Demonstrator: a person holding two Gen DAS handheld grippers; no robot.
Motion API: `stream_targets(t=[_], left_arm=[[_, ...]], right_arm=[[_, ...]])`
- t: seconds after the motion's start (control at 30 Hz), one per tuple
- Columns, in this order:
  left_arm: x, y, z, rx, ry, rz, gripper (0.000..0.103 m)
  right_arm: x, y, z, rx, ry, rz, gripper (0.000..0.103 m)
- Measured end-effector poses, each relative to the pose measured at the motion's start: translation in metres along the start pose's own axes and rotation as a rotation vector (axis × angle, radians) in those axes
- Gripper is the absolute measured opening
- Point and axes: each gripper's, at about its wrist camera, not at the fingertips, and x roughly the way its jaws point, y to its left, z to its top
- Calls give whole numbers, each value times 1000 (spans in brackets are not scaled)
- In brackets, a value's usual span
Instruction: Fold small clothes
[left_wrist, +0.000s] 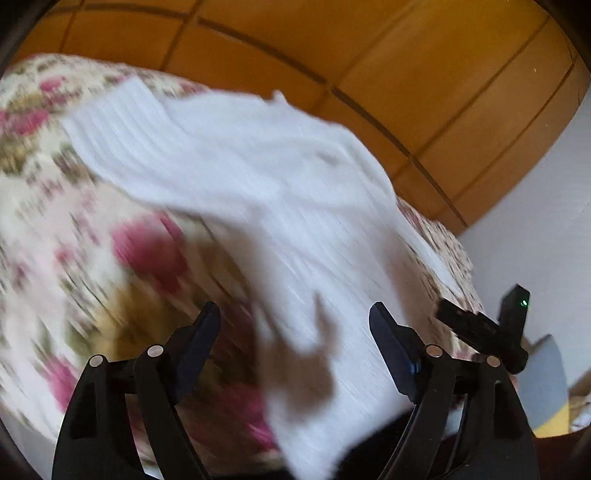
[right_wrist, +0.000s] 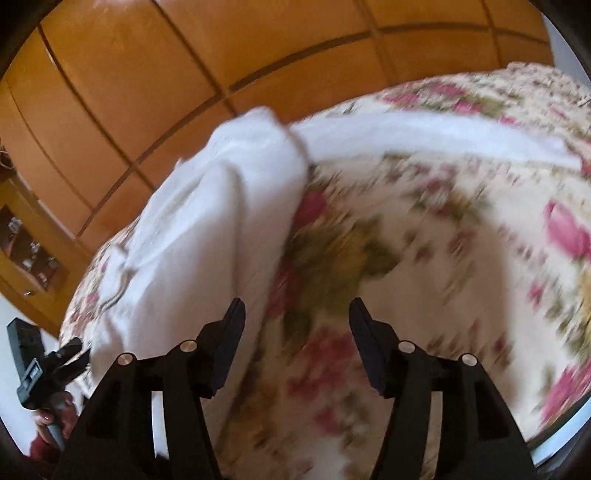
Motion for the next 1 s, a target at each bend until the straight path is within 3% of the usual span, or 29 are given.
stream_targets(t=[0.2,0.3,0.43,0.5,0.53,0.57,0.6,0.63,0.67,0.8,0.9,1.0], left_arm=[[0,-42,-31,181,22,42,85],[3,-66,-41,354,31,73,94],[30,-77,-58,516,79,166,95],[49,-73,-66,573,108,260,95],[52,-70,-69,599,93,275,86],[49,-67,-71,612,65,280,59],[45,-65,-69,612,49,295,44],[37,-60,-61,581,41,294,17],[26,-53,-51,528,35,274,13],[-18,-26,-25,371,-28,194,11],[-42,-19,-25,315,-22,149,10],[-61,-1,-39,250,12,151,10]], right_arm=[[0,38,-28,-84,67,65,60],[-2,64,-42,-187,76,80,78],[10,97,-62,-380,105,28,79],[24,106,-71,-478,111,-67,66],[31,108,-73,-525,109,-129,41],[37,105,-71,-548,103,-182,17],[35,100,-68,-533,94,-196,7],[28,90,-59,-478,80,-199,6],[20,82,-52,-434,63,-198,6],[-31,47,-28,-295,-46,-220,5],[-58,35,-36,-209,-12,-139,4],[-70,32,-61,-193,58,-98,4]])
